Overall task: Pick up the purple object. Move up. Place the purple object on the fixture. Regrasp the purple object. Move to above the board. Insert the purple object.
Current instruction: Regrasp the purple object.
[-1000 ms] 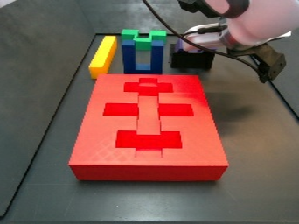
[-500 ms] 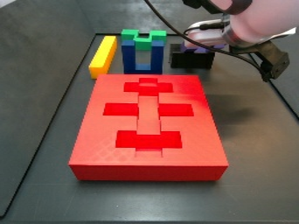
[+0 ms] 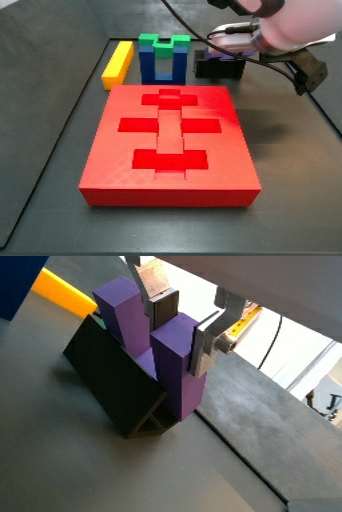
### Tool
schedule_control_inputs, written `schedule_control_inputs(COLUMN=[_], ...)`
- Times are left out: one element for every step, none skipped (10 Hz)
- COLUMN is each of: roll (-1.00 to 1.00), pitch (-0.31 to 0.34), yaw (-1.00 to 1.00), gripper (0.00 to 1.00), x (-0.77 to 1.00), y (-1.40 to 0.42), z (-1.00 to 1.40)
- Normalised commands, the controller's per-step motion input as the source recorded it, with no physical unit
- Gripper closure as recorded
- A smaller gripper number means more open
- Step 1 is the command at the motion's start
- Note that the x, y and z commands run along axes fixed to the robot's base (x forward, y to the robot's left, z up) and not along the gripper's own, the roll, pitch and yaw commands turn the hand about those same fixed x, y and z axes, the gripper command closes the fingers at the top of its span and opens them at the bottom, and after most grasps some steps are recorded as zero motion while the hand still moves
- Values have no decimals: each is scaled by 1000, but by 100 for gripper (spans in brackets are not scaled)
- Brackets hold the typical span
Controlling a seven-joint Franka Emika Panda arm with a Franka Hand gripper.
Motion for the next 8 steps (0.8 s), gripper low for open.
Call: schedule_control_inputs(roll=[0,0,0,0,0,0,0,0], pitch=[0,0,0,0,0,0,0,0], yaw=[0,0,0,0,0,0,0,0], gripper=[100,100,100,100,100,100,100,100], x=[0,0,0,0,0,0,0,0], y=[0,0,0,0,0,0,0,0], z=[0,0,0,0,0,0,0,0])
